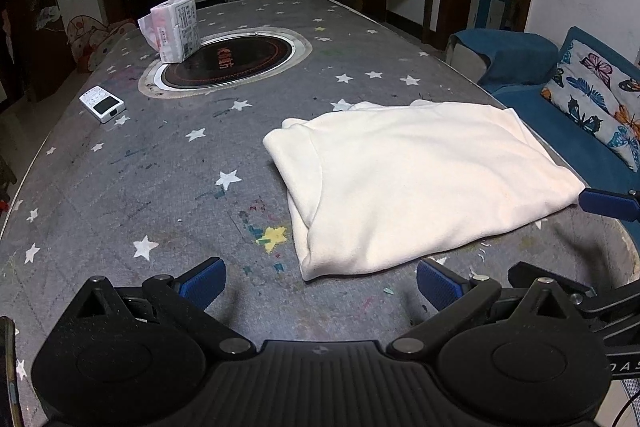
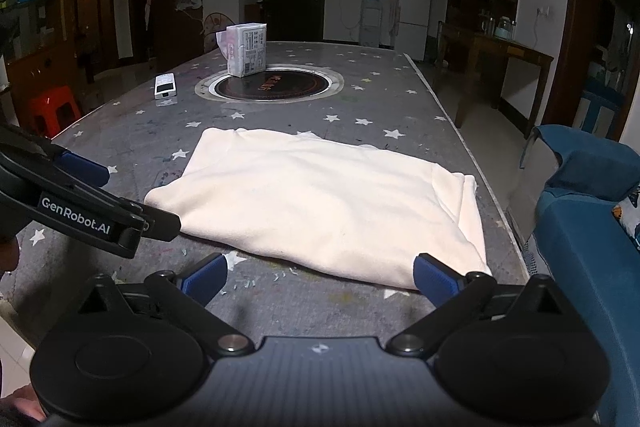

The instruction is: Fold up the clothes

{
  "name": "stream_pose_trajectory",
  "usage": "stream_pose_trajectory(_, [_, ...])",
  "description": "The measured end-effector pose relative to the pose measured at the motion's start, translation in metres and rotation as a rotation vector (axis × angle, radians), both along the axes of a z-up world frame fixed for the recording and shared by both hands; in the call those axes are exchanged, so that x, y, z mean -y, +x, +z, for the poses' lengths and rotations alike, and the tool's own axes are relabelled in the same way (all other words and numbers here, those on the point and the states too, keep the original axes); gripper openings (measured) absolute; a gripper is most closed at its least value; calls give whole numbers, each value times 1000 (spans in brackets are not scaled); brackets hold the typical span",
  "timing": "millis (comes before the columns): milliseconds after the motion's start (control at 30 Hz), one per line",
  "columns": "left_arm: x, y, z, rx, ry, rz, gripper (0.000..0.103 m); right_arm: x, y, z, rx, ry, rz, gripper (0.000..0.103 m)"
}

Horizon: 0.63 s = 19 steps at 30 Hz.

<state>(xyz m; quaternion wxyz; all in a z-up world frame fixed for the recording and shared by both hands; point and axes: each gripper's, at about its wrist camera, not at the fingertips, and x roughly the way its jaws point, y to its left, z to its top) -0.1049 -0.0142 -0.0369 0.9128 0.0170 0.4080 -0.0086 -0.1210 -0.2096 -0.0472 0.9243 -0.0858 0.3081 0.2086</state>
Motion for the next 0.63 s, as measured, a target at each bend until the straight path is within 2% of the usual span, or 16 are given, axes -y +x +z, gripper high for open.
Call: stream_pose_trajectory(633, [8,0,-1,0,19,-18,103,1,-1,-2,-14,21,-4,103])
